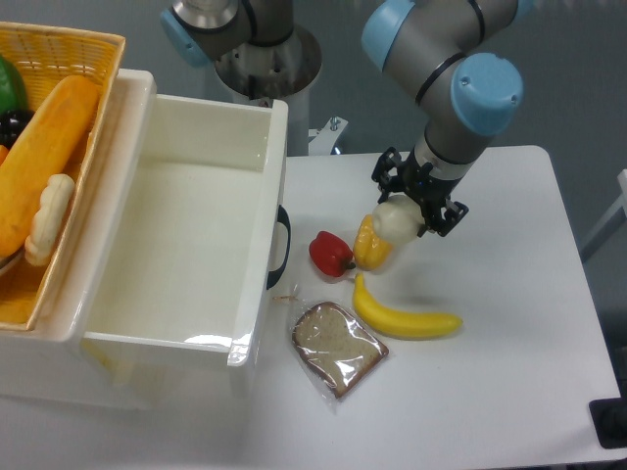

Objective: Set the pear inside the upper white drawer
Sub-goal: 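Close the gripper around the white pear beside the yellow pepper, then lift the white pear up off the table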

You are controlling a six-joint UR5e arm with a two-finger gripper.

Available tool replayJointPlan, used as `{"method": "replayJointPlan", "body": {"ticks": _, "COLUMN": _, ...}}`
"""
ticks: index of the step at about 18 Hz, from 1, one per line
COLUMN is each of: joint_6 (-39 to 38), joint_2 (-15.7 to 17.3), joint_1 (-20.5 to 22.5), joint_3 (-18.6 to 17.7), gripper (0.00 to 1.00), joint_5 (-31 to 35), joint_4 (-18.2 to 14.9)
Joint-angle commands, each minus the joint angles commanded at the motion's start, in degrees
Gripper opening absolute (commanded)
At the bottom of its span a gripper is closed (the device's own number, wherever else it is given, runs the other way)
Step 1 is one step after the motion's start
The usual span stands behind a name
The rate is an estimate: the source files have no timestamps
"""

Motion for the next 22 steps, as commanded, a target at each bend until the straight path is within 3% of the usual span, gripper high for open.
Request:
{"method": "replayJointPlan", "body": {"ticks": 13, "joint_6": -1.75, "joint_2": 0.26, "joint_1": 0.09, "joint_3": 0.88, "gripper": 0.28, "joint_5": -0.26, "joint_4": -0.96}}
{"method": "replayJointPlan", "body": {"ticks": 22, "joint_6": -10.36, "joint_2": 2.81, "joint_1": 0.00, "joint_3": 5.36, "gripper": 0.28, "joint_5": -5.44, "joint_4": -8.96}}
